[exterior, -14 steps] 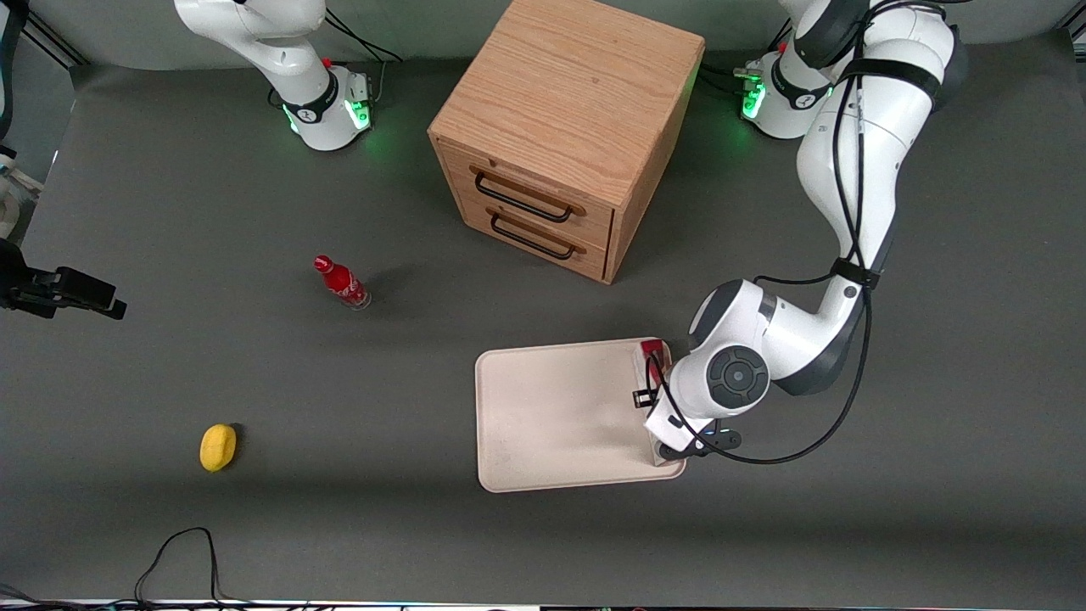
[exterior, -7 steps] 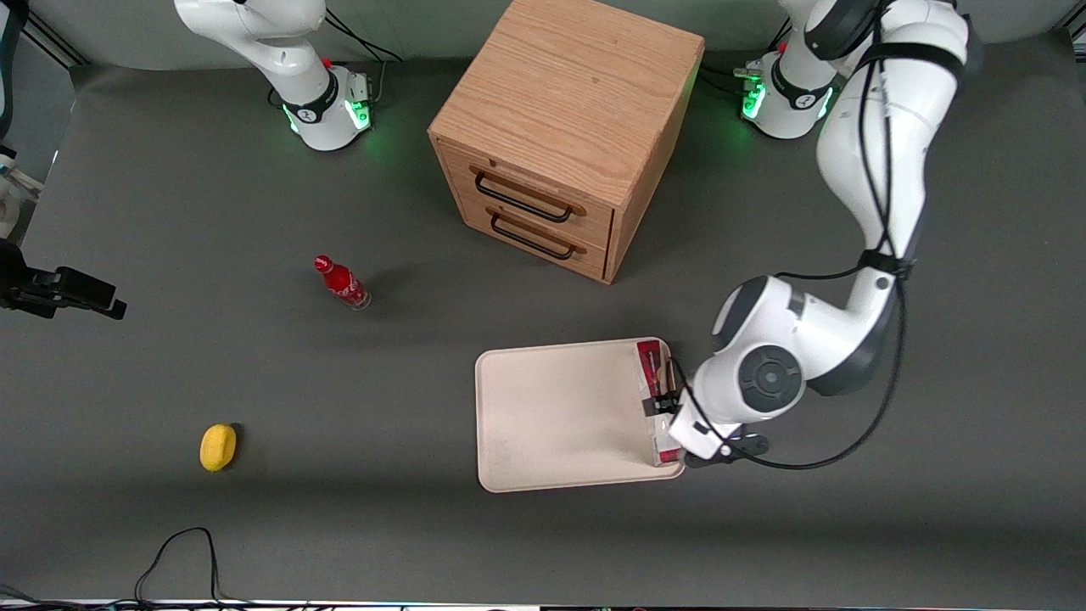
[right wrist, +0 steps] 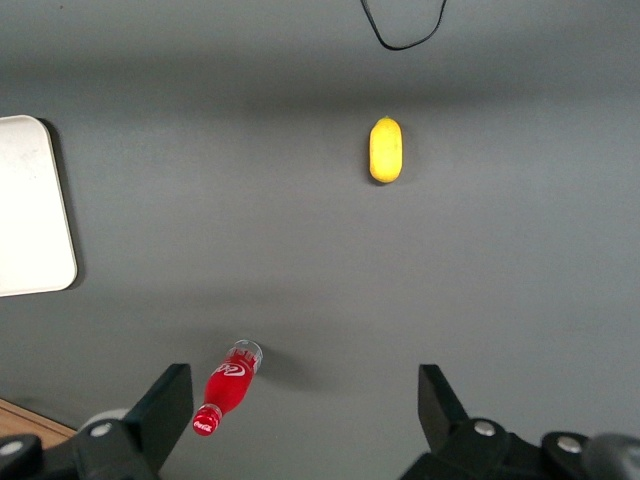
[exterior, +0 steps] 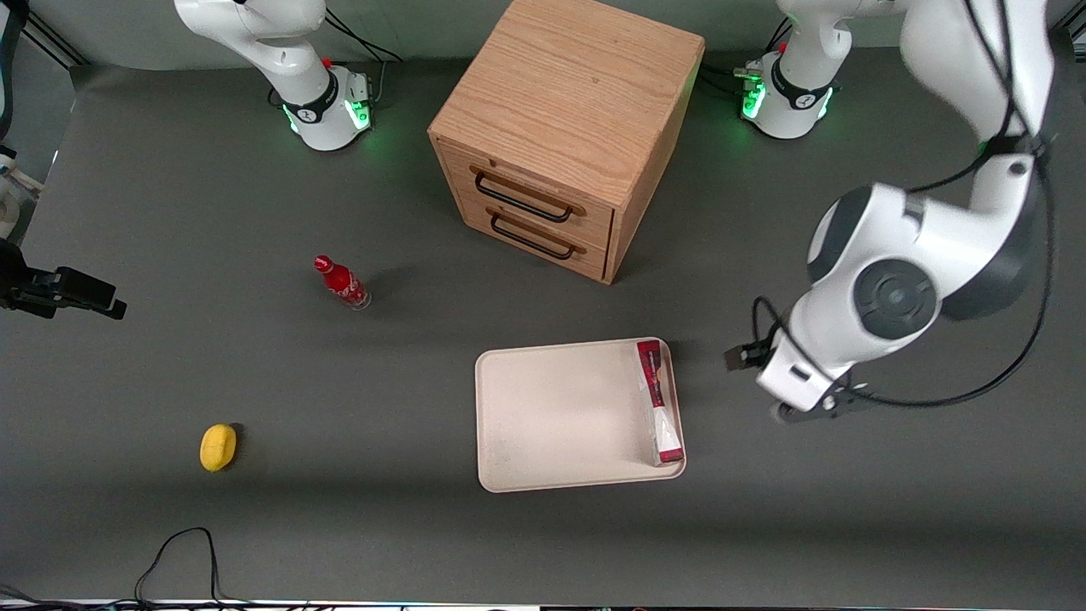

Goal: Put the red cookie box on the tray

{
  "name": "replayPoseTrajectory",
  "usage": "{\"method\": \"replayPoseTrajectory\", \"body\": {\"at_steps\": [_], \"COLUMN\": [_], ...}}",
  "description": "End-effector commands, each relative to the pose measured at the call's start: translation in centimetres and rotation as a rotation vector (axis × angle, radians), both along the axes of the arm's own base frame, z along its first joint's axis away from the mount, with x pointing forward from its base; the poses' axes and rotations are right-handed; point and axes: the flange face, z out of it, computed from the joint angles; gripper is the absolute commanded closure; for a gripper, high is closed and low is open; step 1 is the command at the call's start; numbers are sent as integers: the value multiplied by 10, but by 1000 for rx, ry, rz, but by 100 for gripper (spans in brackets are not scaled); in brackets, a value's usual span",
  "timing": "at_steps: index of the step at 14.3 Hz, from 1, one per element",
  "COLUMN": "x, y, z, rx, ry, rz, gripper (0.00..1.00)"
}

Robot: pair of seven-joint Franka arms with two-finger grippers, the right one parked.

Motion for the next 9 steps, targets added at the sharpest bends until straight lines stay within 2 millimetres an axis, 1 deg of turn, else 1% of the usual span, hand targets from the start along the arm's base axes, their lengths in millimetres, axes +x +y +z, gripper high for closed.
{"method": "replayPoseTrajectory", "body": {"at_steps": [1, 2, 3, 4, 5, 6, 7, 9], "x": [-42, -48, -51, -54, -59, -65, -76, -94], "y": [52, 72, 92, 115, 139, 155, 165, 173], "z": [42, 58, 68, 72, 86, 94, 104, 109], "rx": [24, 36, 39, 29, 12, 10, 15, 19], "ry": [39, 40, 54, 82, 81, 82, 79, 63], "rz": [-39, -59, -84, -124, -153, -154, -141, -120], "gripper": [0, 0, 0, 0, 0, 0, 0, 0]}}
